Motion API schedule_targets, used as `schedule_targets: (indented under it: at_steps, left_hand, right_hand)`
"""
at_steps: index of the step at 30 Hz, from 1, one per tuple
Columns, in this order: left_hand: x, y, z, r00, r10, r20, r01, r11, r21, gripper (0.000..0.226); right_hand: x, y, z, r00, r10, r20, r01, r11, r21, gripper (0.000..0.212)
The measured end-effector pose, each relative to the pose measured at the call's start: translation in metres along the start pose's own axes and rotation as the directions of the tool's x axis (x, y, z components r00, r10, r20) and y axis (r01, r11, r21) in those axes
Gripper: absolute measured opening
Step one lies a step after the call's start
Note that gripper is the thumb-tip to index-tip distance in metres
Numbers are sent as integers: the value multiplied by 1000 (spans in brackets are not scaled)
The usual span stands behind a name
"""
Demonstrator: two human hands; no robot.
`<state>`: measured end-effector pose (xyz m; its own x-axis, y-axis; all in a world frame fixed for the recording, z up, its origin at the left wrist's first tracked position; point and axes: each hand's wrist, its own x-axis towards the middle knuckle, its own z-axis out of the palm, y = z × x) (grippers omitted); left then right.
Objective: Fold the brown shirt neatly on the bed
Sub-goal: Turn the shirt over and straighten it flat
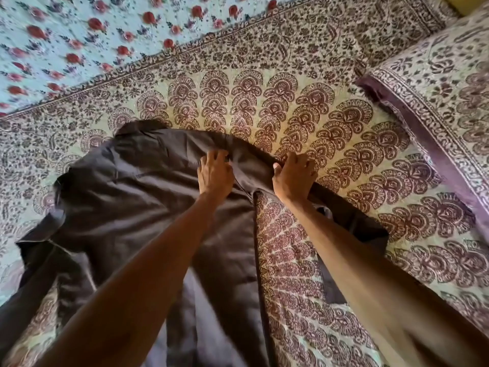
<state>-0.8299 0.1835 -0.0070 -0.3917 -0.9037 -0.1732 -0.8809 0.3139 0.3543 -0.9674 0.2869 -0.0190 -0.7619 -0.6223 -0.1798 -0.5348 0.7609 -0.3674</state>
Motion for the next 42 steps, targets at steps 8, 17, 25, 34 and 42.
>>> schedule_targets:
  at_steps: [8, 17, 25, 34, 42]
  left_hand:
    - [12, 4, 10, 999, -1, 51, -1, 1000, 26, 49]
    - [24, 20, 12, 947, -51, 317, 14, 993, 117, 93]
    - [4, 67, 22, 974, -34, 222, -7, 983, 182, 72]
    - [-44, 154, 60, 754, 510, 414, -601, 789, 123, 38]
    - [-56, 175, 67, 761, 379, 526, -510, 851, 125, 77]
  right_hand:
    - [60, -4, -15, 994, 21, -107, -15, 998, 55, 13]
    - [23, 46, -21, 996, -26, -88, 3, 967, -256, 51]
    - [-4, 140, -71, 983, 116, -143, -162, 915, -369, 37]
    - [-93, 163, -80, 918, 345, 195, -300, 926, -228, 56]
    - [-63, 206, -123, 968, 251, 7, -239, 928, -286, 38]
